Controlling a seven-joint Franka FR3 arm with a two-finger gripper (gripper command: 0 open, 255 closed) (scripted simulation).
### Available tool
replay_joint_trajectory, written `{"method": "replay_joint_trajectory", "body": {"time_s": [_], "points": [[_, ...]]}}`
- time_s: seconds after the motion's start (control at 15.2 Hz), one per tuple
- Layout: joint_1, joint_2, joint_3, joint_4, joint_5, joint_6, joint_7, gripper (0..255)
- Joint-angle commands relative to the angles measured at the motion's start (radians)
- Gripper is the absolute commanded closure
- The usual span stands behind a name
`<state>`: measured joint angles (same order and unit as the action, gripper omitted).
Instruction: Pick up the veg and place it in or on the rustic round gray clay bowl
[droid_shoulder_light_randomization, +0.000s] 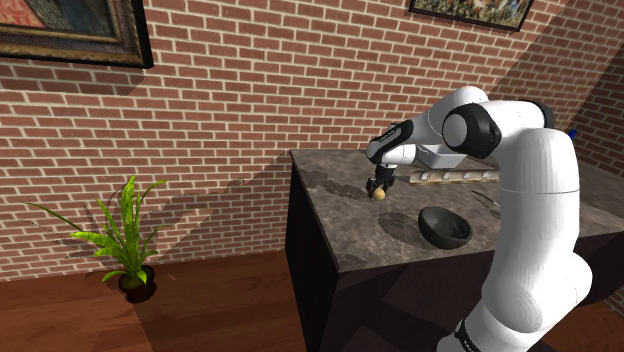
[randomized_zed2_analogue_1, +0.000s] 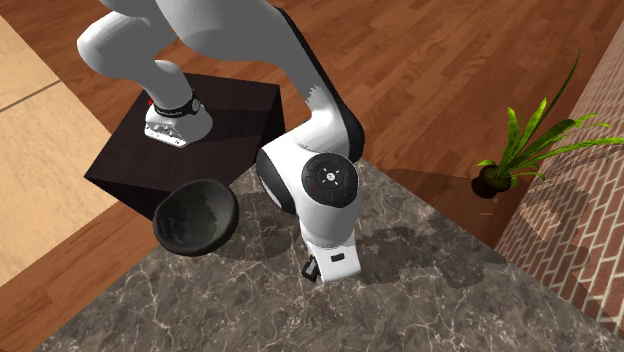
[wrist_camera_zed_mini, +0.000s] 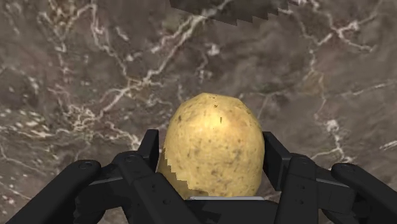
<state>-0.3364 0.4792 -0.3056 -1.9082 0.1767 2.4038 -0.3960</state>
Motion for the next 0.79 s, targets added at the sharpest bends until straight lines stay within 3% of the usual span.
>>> {"method": "replay_joint_trajectory", "body": {"time_s": [0.0,0.73], "points": [[0.002,-0.016,-0.005,0.005,-0.007,-0.021,0.002,255],[0.018,-0.105,-0.027,0.035,-0.046,-0.136,0.026,255]]}}
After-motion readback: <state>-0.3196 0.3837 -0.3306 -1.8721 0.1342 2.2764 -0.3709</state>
